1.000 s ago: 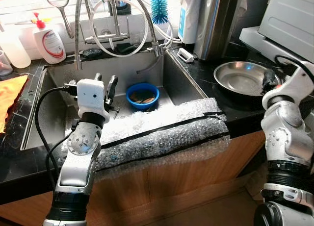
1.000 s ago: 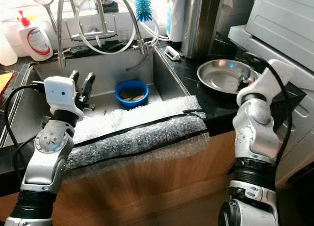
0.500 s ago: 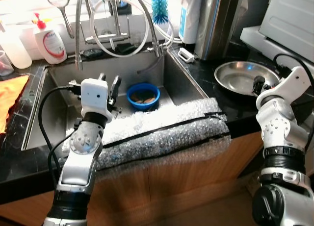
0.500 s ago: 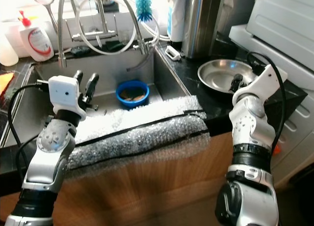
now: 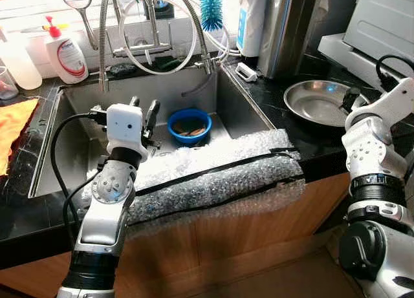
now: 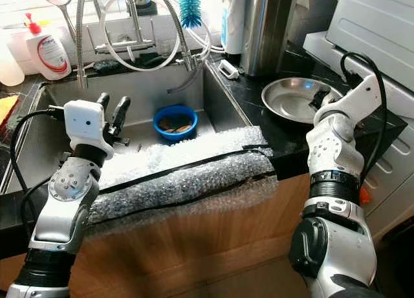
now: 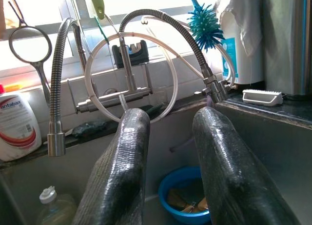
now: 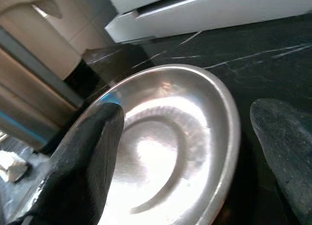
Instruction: Kitchen organization
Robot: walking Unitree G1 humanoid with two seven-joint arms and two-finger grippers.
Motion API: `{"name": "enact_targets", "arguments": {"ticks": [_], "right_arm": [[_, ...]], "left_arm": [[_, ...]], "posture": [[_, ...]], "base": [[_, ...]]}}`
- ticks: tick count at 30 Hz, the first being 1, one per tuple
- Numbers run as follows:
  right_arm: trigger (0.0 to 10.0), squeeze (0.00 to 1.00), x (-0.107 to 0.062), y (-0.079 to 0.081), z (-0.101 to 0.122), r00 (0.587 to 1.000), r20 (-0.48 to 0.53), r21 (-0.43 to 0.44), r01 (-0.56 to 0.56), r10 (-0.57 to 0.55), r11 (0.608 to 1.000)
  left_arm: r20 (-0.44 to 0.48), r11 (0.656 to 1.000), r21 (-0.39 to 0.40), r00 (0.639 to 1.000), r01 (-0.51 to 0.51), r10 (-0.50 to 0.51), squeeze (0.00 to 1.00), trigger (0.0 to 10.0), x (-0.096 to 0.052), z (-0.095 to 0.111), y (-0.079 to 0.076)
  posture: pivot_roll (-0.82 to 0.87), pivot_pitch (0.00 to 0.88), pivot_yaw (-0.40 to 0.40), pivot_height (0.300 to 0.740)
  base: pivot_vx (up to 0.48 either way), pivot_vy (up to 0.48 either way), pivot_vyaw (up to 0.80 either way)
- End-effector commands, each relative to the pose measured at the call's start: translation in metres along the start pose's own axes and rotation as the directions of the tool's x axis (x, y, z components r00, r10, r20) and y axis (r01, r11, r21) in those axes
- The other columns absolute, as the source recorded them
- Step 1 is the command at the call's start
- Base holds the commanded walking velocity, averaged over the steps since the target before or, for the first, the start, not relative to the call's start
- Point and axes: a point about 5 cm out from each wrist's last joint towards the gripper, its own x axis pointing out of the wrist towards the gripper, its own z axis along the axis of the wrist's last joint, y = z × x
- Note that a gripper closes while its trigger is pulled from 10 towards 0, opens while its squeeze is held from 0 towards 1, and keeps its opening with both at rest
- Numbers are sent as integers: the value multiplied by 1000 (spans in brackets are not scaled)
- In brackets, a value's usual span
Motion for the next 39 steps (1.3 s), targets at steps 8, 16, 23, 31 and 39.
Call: {"name": "enact_targets", "arguments": {"ticks": [8, 16, 23, 31, 39], "right_arm": [[10000, 0, 4, 3, -2, 999, -38, -42, -4, 2, 999], [10000, 0, 6, 1, -9, 998, -64, -45, 16, -19, 999], [10000, 0, 7, 2, -14, 996, -89, -54, 9, -13, 999], [0, 0, 8, 0, -20, 993, -110, -67, 23, -31, 998], [0, 0, 8, 1, -23, 992, -119, -77, 26, -35, 997]], "left_arm": [[7, 1000, 8, 1000, 13, -13, 0, 10000, 2, 3, 0], [4, 1000, 7, 1000, 14, -14, 0, 10000, 1, 2, 0], [5, 1000, 9, 1000, 16, -16, 0, 10000, 2, 3, 0], [1, 1000, 9, 1000, 22, -22, 0, 10000, 1, 2, -1], [0, 1000, 11, 1000, 25, -25, 0, 10000, 0, 2, 0]], "posture": [[-62, 9, 33, 740], [-57, 7, 31, 740], [-56, 0, 32, 740], [-54, 0, 34, 740], [-52, 0, 37, 740]], "base": [[0, 0, 0], [0, 0, 0], [0, 0, 0], [0, 0, 0], [0, 0, 0]]}}
